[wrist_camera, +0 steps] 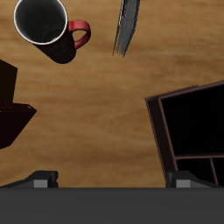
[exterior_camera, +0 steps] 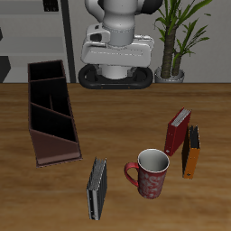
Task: Place the red mug into the right desk caddy's left compartment
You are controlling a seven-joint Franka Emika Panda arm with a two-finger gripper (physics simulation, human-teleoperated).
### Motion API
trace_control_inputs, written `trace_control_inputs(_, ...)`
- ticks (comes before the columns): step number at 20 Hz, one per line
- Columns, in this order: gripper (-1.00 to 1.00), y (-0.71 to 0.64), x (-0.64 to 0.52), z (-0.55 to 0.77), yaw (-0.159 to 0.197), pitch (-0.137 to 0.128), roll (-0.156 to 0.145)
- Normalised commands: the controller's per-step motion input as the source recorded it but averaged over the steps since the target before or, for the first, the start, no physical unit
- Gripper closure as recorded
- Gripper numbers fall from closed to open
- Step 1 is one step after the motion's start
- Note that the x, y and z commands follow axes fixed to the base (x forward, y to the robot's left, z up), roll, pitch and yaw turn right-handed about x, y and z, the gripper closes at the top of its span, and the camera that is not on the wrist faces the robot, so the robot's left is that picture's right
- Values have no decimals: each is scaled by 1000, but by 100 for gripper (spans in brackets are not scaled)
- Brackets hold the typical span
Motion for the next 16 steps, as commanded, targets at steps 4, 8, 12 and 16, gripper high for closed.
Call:
trace_control_inputs(4, -100, -11, 223, 92, 10, -34, -24)
trace_control_inputs(8, -100, 84, 312, 151, 13, -51, 1)
trace_control_inputs(12, -100, 112, 235, 57, 18, -24, 16)
trace_control_inputs(16, -100, 334, 270, 59, 2, -34, 3)
